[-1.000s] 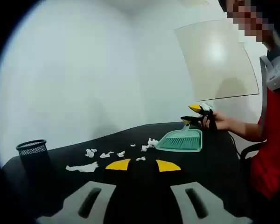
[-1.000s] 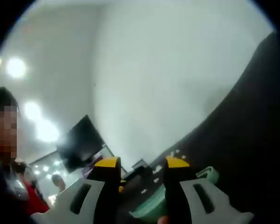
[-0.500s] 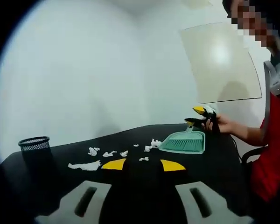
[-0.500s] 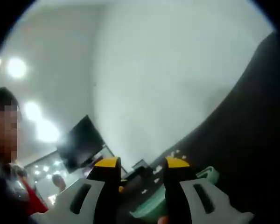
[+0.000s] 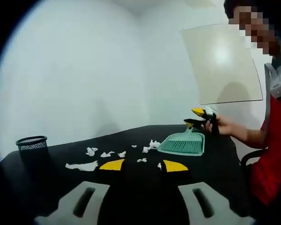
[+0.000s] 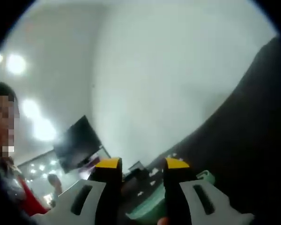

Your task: Pick up the broom and sweep the trash on the tabletop into the dustpan.

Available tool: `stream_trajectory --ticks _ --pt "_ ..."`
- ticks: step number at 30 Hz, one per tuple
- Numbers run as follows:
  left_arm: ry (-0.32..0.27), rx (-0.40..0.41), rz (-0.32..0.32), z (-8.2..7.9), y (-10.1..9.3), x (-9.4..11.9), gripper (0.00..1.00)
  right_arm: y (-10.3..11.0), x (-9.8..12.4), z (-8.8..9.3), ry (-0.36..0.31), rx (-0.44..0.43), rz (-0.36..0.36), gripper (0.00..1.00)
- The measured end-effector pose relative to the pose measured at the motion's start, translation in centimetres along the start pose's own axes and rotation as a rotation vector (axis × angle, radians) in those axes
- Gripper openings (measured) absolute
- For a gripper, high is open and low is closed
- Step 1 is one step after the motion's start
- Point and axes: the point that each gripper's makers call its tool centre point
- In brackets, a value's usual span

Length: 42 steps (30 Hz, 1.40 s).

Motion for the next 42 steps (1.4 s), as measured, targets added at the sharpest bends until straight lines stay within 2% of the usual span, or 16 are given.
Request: stream_trajectory --ticks 3,5,7,9,12,15,16,18,20,22,24,26,29,34,36,42 --pt "-0.003 0.003 0.005 0.0 0.0 0.1 0.28 0.8 -0.4 -0.1 0.012 0.124 0.017 0.33" --pt "-0.018 0.006 0.002 -0.3 0.1 0.3 0.28 1.5 -1.2 0.5 0.071 0.212 0.033 0.28" --pt "-0.032 0.007 0.001 -0.5 0.1 0.5 0.27 2.7 -2.6 1.9 0.206 0.393 0.038 0.23" --pt "-0.038 0.002 0.003 -0.6 -0.1 0.6 0.27 4.1 -4.3 3.0 0.343 0.514 0.05 0.19" --pt "-0.023 -0.025 0.002 -0.4 -0.4 0.5 0.27 4.0 -5.5 6.5 0.674 0.626 0.113 0.11" --pt "-0.005 -0.048 0.007 -0.2 -0.8 0.4 0.27 3.7 -6.5 9.6 0.957 0.829 0.123 0.11" --pt "-0.002 -0.052 0.009 -0.2 -0.8 0.4 0.27 3.6 -6.4 10.3 1.023 0.865 0.115 0.12" --pt "-0.002 -0.055 0.012 -0.2 -0.9 0.4 0.27 3.2 -5.9 13.3 1.225 0.915 0.057 0.15" --pt "-0.008 -0.05 0.016 -0.3 -1.0 0.5 0.26 2.7 -6.5 14.7 1.307 0.951 0.035 0.15" --pt "-0.02 -0.047 0.02 -0.5 -1.1 0.6 0.26 1.7 -5.9 15.4 1.407 0.92 0.094 0.15" --pt "-0.023 -0.045 0.023 -0.5 -1.2 0.6 0.26 1.2 -5.8 15.7 1.442 0.927 0.098 0.18" --pt "-0.023 -0.054 0.032 -0.6 -1.5 0.6 0.25 0.9 -5.5 15.4 1.465 0.882 0.131 0.21" --pt "-0.018 -0.062 0.04 -0.5 -1.7 0.5 0.25 0.5 -4.9 14.7 1.512 0.905 0.143 0.22" --pt "-0.011 -0.073 0.038 -0.4 -1.8 0.5 0.24 0.3 -3.8 14.1 1.615 0.9 0.092 0.2" --pt "-0.014 -0.075 0.041 -0.5 -1.9 0.5 0.24 0.0 -4.2 14.6 1.625 0.874 0.05 0.18" --pt "0.002 -0.085 0.037 -0.3 -1.8 0.5 0.24 0.0 -4.9 14.9 1.622 0.847 0.027 0.08"
Point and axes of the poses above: the point that each gripper's makers call its tool centre point, and the gripper's own axes: x roughly backward along the fingers, y roughly to its left, z roughly out of its underside, and after that the axes turned 5 degrees about y, right-handed
